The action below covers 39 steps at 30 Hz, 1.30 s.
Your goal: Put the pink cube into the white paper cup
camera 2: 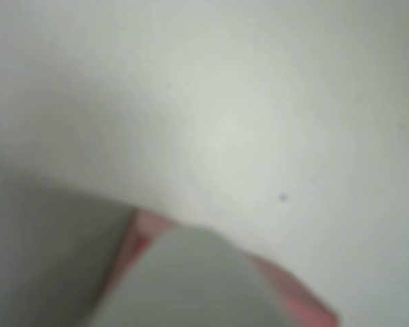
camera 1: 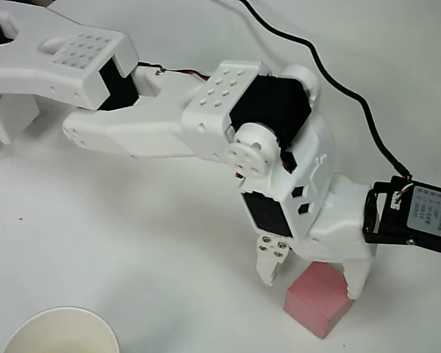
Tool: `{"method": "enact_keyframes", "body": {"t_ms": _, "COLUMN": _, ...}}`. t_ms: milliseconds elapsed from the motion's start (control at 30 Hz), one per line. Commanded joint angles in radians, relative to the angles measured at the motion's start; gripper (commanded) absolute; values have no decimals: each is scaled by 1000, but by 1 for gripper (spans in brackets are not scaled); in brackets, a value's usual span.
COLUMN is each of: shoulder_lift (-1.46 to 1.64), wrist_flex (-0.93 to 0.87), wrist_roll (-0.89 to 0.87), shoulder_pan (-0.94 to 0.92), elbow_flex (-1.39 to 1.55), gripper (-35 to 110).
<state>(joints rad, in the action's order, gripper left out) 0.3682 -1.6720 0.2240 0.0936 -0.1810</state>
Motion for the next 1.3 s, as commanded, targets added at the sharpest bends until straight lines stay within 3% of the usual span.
{"method": "enact_keyframes", "body": {"t_ms": 0, "shoulder_lift": 43, "wrist_flex": -17, "wrist_roll": 9, "shoulder_pan": -2, "elbow_flex": -94, "gripper": 41}}
{"method": "enact_keyframes", "body": {"t_ms": 633, "shoulder_lift": 28, "wrist_flex": -15, "wrist_roll": 61, "shoulder_pan": -5, "elbow_flex": -94, "gripper": 44}}
{"method": "enact_keyframes", "body": {"t_ms": 1067, "shoulder_lift": 17, "wrist_flex": -29, "wrist_roll": -6, "shoulder_pan": 6, "elbow_flex": -94, "gripper": 14}}
{"method": "enact_keyframes", "body": {"t_ms": 1267, "shoulder_lift": 63, "wrist_flex": -87, "wrist_roll": -5, "shoulder_pan": 6, "elbow_flex": -94, "gripper": 13}}
